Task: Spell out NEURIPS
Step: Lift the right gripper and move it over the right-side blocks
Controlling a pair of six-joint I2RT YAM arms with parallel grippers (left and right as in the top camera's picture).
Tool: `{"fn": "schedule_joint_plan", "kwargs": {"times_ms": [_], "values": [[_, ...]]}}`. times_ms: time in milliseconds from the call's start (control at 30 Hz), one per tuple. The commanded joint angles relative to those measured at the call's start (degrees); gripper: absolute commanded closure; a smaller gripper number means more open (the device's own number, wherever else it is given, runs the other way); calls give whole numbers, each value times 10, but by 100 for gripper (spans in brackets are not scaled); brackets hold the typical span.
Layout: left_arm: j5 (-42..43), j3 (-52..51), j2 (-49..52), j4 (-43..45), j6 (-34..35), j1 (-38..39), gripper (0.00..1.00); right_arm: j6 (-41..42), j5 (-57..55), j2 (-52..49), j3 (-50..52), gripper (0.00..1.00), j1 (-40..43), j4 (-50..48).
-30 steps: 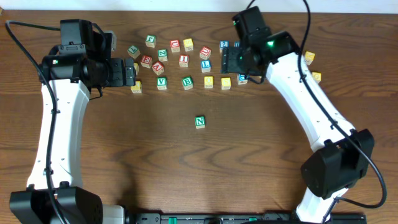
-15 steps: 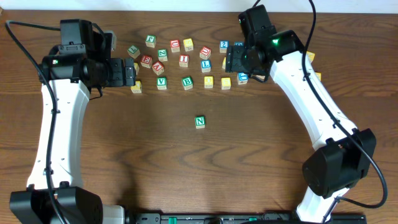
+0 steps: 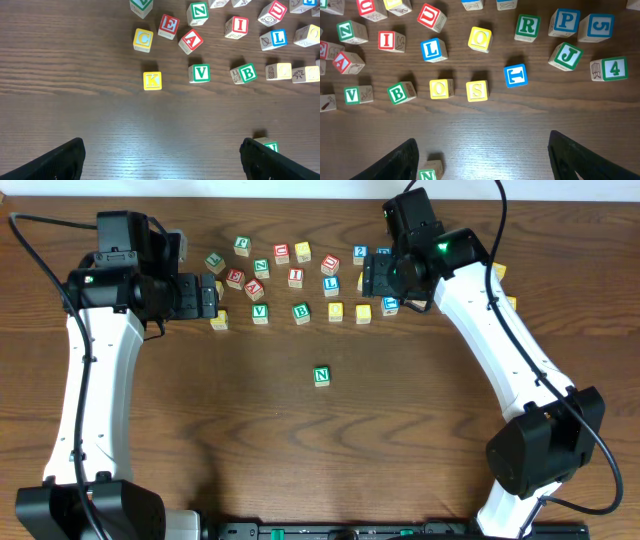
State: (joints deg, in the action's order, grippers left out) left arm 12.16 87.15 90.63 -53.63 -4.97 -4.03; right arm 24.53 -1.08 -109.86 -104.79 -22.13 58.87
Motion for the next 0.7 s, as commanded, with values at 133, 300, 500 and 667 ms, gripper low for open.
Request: {"fn": "schedule_joint_plan", "kwargs": {"times_ms": [133, 300, 500, 667], "values": [[7, 15, -3, -1, -10, -1, 2, -23, -3, -1, -2, 22, 0, 2], [7, 15, -3, -1, -10, -1, 2, -24, -3, -1, -2, 22, 0, 0], [7, 15, -3, -1, -10, -1, 3, -25, -3, -1, -2, 22, 0, 1], [7, 15, -3, -1, -10, -1, 2, -23, -1, -1, -2, 22, -6, -9]]}}
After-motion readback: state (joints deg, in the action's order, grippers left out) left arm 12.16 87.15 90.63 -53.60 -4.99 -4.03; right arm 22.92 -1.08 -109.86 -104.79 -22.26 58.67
